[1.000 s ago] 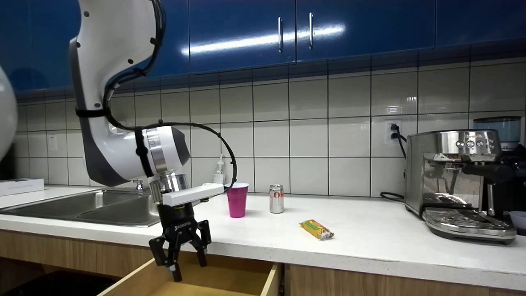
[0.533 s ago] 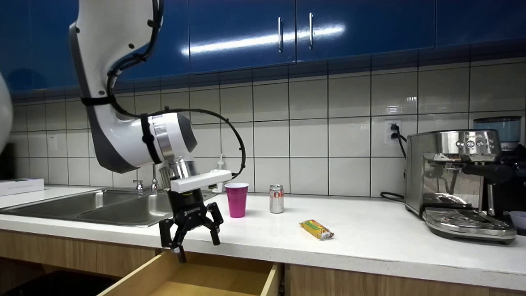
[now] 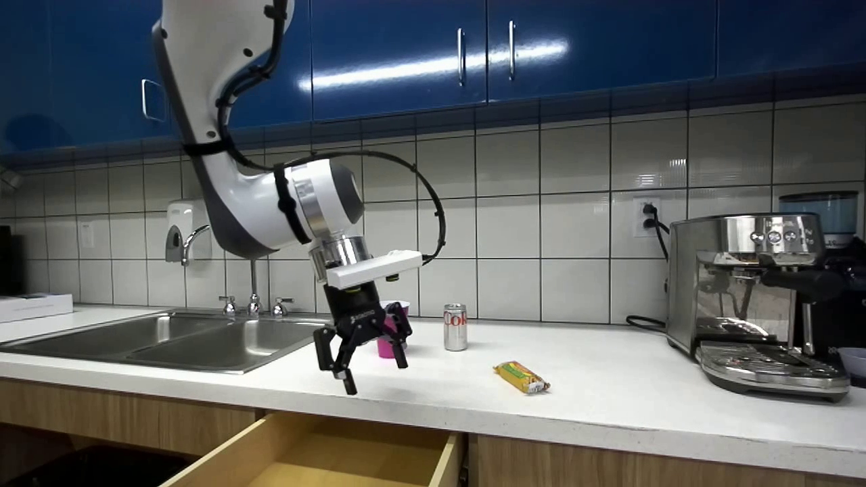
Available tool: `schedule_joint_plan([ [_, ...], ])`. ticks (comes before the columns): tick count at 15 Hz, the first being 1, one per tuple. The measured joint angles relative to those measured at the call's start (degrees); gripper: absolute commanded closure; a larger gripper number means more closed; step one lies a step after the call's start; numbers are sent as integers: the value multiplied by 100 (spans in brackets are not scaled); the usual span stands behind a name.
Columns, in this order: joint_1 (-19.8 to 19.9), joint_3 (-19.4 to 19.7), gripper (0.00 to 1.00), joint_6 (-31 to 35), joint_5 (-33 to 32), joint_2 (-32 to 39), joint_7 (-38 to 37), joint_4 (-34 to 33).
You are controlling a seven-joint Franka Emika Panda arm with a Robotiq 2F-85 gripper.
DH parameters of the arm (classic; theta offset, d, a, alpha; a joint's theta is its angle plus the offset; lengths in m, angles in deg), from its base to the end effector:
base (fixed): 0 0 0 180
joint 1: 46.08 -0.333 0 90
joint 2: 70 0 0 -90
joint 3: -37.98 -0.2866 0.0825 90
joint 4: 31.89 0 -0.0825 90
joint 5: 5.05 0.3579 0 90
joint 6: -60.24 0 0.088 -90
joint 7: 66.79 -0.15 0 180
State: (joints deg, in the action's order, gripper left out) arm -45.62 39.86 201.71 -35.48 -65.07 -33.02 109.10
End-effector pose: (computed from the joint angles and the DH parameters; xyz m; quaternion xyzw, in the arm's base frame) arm 0.4537 -0.0313 0.2068 0.8707 0.4647 -0.0845 0.1373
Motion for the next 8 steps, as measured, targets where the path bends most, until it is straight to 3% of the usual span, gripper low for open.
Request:
schedule_joint_plan([
  [8, 399, 261, 0, -10, 405, 776, 166, -1294],
])
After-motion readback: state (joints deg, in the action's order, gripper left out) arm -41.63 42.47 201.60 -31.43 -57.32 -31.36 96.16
